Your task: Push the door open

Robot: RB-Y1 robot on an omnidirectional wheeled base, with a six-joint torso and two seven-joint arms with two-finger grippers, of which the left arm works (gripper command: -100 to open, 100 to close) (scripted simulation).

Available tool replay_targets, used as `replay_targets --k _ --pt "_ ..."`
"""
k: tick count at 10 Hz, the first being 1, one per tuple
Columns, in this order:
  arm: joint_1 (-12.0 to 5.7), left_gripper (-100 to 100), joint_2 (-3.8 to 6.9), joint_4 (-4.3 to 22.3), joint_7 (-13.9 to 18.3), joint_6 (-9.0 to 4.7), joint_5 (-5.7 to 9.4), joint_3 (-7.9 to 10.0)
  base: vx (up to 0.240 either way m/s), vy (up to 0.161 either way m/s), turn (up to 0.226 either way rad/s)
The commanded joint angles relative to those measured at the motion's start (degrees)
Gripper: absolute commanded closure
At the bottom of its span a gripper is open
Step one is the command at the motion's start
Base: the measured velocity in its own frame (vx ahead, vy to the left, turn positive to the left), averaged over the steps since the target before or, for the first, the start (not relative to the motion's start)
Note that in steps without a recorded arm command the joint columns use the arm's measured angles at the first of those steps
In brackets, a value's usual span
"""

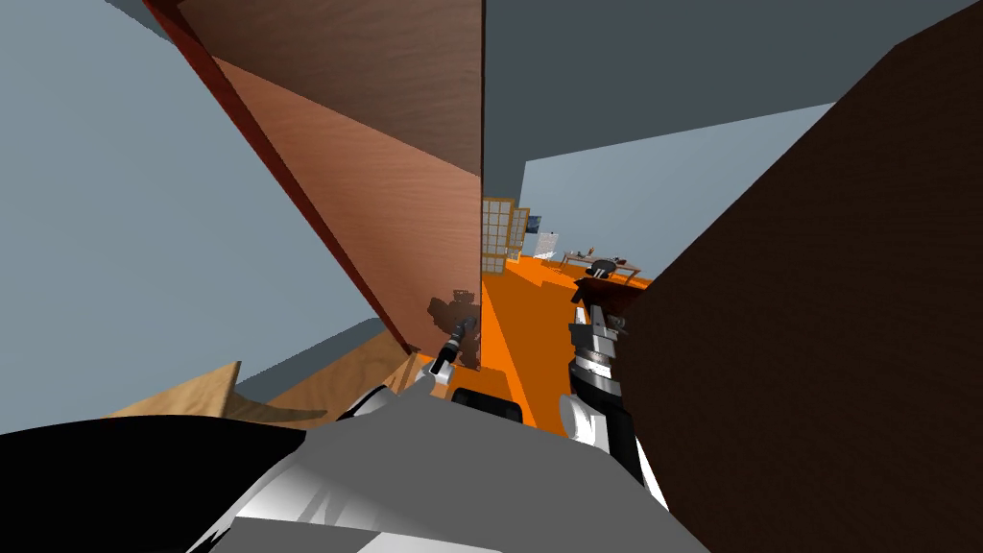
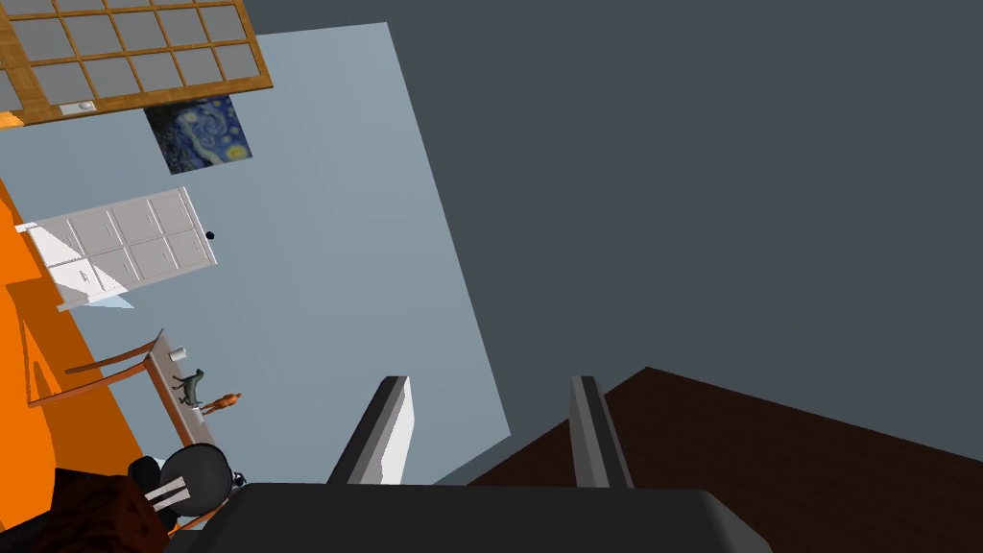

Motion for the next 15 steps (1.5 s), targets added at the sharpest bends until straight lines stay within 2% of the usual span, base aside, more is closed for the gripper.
replay_targets --k 1,2,6,8,12,13,15 --pt "-1.37 100 0.45 2.3 0.4 -1.55 0.25 0.50 0.065 -0.034 -0.009" --pt "-1.31 100 0.68 2.5 -0.2 -1.58 0.96 2.02 0.126 -0.083 0.033" --pt "-1.22 100 1.02 2.8 -1.1 -1.62 2.04 4.33 0.177 -0.135 0.079" --pt "-1.21 100 1.06 2.9 -1.2 -1.62 2.17 4.61 0.111 -0.051 0.028" --pt "-1.14 100 1.32 3.1 -1.9 -1.65 3.01 6.41 0.156 -0.087 0.048" --pt "-0.10 100 1.37 1.9 -2.0 -0.82 2.92 6.23 0.071 -0.032 0.036" --pt "-0.09 100 1.78 2.1 -2.3 -1.05 3.64 7.37 0.140 -0.023 0.041"
